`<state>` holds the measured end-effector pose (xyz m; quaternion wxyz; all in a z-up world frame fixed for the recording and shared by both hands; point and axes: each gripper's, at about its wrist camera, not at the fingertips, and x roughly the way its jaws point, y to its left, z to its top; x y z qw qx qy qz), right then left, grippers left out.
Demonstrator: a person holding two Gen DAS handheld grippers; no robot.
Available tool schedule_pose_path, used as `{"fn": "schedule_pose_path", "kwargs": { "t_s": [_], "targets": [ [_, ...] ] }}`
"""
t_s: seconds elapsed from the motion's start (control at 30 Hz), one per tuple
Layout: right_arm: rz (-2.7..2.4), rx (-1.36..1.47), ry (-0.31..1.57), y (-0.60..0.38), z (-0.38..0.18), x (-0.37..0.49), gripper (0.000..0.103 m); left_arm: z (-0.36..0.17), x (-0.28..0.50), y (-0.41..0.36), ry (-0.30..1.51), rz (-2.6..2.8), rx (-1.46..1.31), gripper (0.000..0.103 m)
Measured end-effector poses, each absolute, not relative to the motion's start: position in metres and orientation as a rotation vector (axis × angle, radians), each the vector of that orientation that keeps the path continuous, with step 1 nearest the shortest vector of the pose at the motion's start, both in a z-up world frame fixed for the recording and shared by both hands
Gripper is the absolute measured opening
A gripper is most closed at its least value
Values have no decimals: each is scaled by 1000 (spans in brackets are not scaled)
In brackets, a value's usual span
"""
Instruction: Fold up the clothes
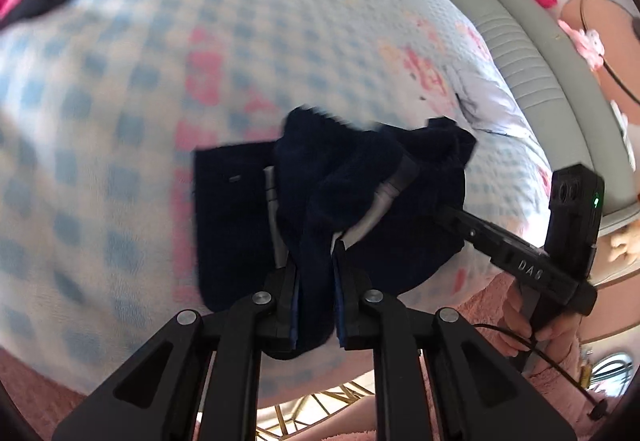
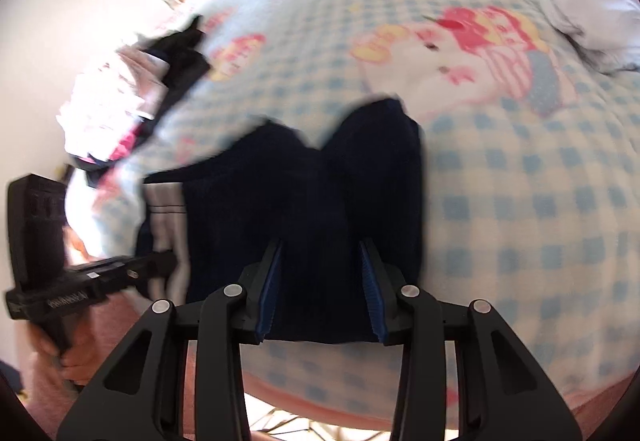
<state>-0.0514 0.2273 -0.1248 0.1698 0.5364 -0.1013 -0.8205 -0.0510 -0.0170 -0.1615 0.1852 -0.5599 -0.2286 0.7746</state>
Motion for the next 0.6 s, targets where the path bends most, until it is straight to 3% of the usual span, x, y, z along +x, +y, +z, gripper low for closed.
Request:
{"fn": "schedule_pose_path", "kwargs": {
  "t_s": [0.1,0.2,0.33,0.43,0.6],
  "targets": [
    [-2324,1541,-293,230,-133,-48,36,-163,-48,-23,-649,2161,-1583,18],
    [-2333,1528,-301,235,-124,-46,36,-148,-45,-29,-563,2204,-1573,31],
    [-2345,1467,-314,239,-105,-42,36,-112,-35,-34,-381,2355,-1487,31],
    [-2348,1415,-311,234,-93,-44,39,-103,-36,-32,-457,2338,-1369,33],
    [-2325,1435,-149,203,-102,-45,39,-122,-62,-1,-377,2302,-1388,34]
  ]
}}
